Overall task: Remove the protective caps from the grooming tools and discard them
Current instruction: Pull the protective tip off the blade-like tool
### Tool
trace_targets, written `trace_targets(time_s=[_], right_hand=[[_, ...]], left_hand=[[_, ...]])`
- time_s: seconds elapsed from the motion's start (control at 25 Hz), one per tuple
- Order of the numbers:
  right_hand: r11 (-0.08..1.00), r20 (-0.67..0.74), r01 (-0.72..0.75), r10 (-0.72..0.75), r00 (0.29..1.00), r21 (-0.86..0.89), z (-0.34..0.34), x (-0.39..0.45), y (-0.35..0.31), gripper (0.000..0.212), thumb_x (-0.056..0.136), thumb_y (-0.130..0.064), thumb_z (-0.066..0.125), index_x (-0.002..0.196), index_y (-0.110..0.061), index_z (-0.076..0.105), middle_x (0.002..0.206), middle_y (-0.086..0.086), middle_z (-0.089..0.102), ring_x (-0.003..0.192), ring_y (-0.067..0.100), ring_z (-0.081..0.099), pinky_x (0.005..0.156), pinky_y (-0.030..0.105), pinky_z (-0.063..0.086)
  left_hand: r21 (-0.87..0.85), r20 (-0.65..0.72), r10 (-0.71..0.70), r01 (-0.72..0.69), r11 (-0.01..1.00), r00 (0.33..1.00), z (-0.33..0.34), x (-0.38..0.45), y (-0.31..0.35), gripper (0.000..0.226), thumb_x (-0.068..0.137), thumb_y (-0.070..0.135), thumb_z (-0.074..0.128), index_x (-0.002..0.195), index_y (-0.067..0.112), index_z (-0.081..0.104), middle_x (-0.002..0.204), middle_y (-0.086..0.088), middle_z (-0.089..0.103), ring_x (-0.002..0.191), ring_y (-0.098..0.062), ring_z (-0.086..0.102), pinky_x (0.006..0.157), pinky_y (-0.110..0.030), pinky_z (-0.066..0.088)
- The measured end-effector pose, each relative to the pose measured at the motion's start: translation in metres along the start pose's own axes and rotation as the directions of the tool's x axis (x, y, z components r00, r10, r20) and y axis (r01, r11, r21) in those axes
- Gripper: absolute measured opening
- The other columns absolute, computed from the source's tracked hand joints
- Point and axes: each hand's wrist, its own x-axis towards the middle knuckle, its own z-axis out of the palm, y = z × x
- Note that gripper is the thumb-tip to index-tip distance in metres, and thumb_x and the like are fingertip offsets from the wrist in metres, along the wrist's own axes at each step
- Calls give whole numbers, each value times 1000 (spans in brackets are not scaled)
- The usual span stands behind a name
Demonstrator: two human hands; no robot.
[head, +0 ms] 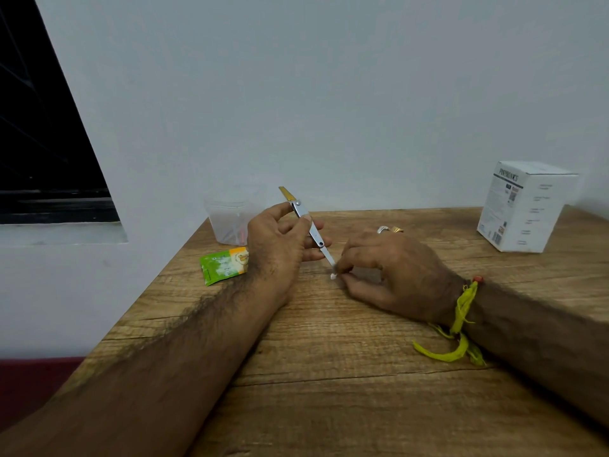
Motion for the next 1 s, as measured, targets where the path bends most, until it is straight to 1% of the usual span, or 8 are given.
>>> trace_targets(time_s=[0.12, 0.32, 0.48, 0.56, 0.64, 0.76, 0.88, 1.0], right_hand=[[998, 18, -22, 21, 1000, 56, -1, 1, -1, 26, 92, -37, 56, 86, -20, 74, 85, -8, 72, 81, 15, 67, 67, 40, 53], [999, 15, 8, -8, 1000, 50, -4, -2, -3, 12, 86, -30, 65, 84, -21, 73, 84, -10, 72, 80, 13, 66, 68, 37, 53], [999, 22, 1, -2, 1000, 47, -3, -1, -2, 7, 84, -29, 68, 82, -23, 73, 82, -11, 71, 78, 12, 66, 67, 38, 53], [1000, 20, -1, 0, 1000, 25, -5, -2, -2, 10, 84, -31, 67, 81, -24, 72, 80, -12, 71, 76, 11, 66, 67, 37, 53], [1000, -33, -13, 13, 999, -7, -8, -2, -3, 11, 85, -31, 66, 80, -23, 72, 78, -11, 71, 73, 12, 66, 67, 37, 52], [999, -146, -37, 42, 988, 38, -5, 0, -7, 5, 87, -24, 70, 87, -20, 73, 85, -10, 73, 76, 13, 67, 68, 36, 52], [999, -51, -28, 26, 998, -43, 0, 1, -6, 13, 90, -32, 64, 87, -23, 72, 88, -10, 72, 80, 17, 68, 69, 38, 50], [998, -56, -47, 45, 997, -45, -3, 1, -2, 12, 89, -31, 64, 87, -23, 73, 87, -10, 72, 80, 17, 68, 70, 36, 48]], left_hand=[[3, 3, -1, 1, 1000, 1000, 0, 1, 0, 38, 98, 4, 60, 135, 6, 52, 91, -12, 77, 68, -27, 76, 59, -40, 63], [1, -3, -1, 1, 1000, 1000, -1, 1, 0, 38, 98, 5, 60, 136, 6, 52, 91, -11, 77, 67, -25, 76, 54, -33, 61], [-34, -18, -16, 15, 999, 1000, 1, 0, 0, 36, 99, 5, 58, 134, 6, 52, 91, -14, 76, 63, -23, 74, 51, -31, 60], [-37, -22, -15, 14, 999, 1000, 0, 0, 0, 37, 99, 5, 59, 135, 5, 52, 91, -15, 76, 62, -22, 74, 50, -30, 59], [-34, -27, -11, 10, 999, 1000, 0, 0, 0, 39, 99, 5, 59, 137, 5, 50, 91, -14, 76, 64, -23, 74, 52, -31, 59], [-25, -18, -7, 7, 1000, 1000, -1, 1, 0, 40, 98, 5, 59, 138, 5, 51, 92, -14, 76, 68, -26, 75, 57, -35, 62], [-38, -7, -15, 15, 999, 1000, 1, -1, 1, 39, 98, 5, 60, 136, 6, 52, 92, -14, 77, 69, -27, 76, 56, -35, 62], [-52, -7, -21, 21, 998, 1000, 1, -2, 2, 37, 98, 4, 60, 135, 5, 53, 92, -15, 76, 66, -25, 75, 52, -32, 60]])
